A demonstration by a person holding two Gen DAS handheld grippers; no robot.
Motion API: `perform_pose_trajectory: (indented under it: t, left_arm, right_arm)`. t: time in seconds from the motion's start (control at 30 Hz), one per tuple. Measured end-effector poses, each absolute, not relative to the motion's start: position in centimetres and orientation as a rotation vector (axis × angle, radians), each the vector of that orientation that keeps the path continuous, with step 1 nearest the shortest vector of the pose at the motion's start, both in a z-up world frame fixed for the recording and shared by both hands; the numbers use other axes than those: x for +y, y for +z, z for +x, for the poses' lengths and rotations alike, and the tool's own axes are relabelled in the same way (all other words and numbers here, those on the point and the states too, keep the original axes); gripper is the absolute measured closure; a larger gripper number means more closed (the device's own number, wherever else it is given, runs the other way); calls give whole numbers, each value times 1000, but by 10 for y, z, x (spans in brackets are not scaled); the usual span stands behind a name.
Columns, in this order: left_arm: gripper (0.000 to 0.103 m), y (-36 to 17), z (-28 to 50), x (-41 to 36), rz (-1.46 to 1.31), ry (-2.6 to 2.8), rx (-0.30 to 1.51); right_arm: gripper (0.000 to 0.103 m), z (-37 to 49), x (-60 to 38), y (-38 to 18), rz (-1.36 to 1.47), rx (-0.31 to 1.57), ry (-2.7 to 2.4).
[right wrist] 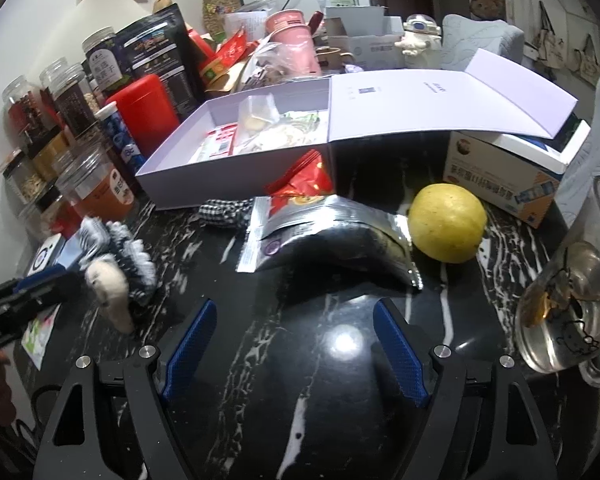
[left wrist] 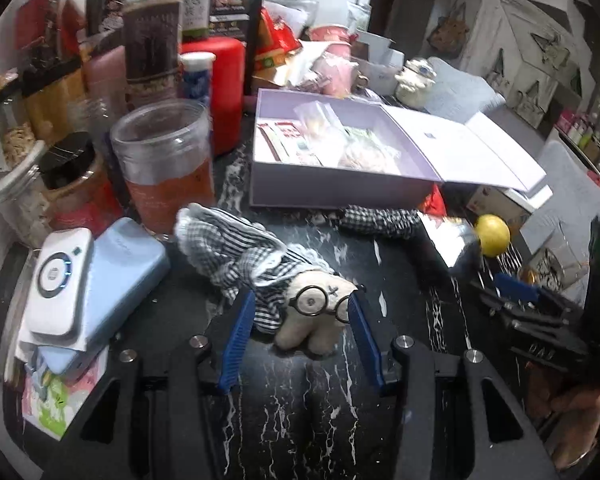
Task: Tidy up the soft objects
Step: 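Grasp the gingham plush doll by its white head with the left gripper, then grasp the silver foil packet with the right gripper while the left gripper holds the doll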
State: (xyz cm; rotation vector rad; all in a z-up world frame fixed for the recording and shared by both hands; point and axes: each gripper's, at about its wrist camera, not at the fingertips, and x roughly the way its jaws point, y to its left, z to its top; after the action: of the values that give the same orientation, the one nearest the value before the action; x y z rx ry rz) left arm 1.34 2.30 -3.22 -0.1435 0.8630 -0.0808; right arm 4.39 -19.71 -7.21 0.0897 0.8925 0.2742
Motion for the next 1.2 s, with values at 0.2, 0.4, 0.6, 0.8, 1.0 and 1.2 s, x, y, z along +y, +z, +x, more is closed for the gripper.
perform_pose_trajectory:
  t: [0.2, 0.4, 0.6, 0.8, 1.0, 1.2]
  left_arm:
    - [21, -34, 26, 35, -208, 17, 832]
    - [21, -59, 61, 36, -292, 35, 925]
    - [21, -77, 85, 21, -248, 68, 973]
    - [21, -82, 96, 4, -138, 71, 960]
    - [21, -91, 100, -6, -50, 33, 992]
    - [45, -94, 89, 1, -11, 40, 953]
  right_arm:
    - [22, 44, -197, -72, 93, 891, 276]
    - [22, 45, -205, -72, 107, 890, 247]
    - [22, 52, -211, -72, 98, 889, 218]
    - [21, 60, -212, -70, 101, 886, 222]
    - [13, 73, -211, -64, 86, 861, 214]
    - [13, 99, -208, -62, 91, 824, 245]
